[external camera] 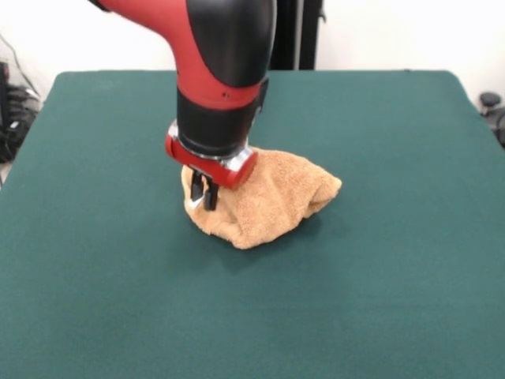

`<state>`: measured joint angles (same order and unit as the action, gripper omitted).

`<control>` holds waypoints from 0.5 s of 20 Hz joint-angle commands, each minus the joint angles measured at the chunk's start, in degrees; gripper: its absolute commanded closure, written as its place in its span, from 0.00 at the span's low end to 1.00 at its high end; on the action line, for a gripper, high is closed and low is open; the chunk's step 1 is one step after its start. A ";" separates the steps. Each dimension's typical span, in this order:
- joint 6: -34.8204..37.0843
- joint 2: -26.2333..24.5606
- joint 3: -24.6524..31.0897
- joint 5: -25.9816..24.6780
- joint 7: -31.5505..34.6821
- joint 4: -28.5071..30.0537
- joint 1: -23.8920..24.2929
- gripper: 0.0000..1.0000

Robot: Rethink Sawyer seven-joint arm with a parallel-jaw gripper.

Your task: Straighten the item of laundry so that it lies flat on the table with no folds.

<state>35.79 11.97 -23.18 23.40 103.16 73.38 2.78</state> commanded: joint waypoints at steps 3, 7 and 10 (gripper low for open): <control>9.28 9.53 8.46 3.80 11.80 9.40 -0.34 1.00; 11.58 12.19 7.85 3.47 12.07 9.91 -0.45 1.00; 13.56 14.32 7.40 3.67 13.18 10.69 -1.02 1.00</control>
<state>40.67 21.74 -22.99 23.59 103.16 77.59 2.78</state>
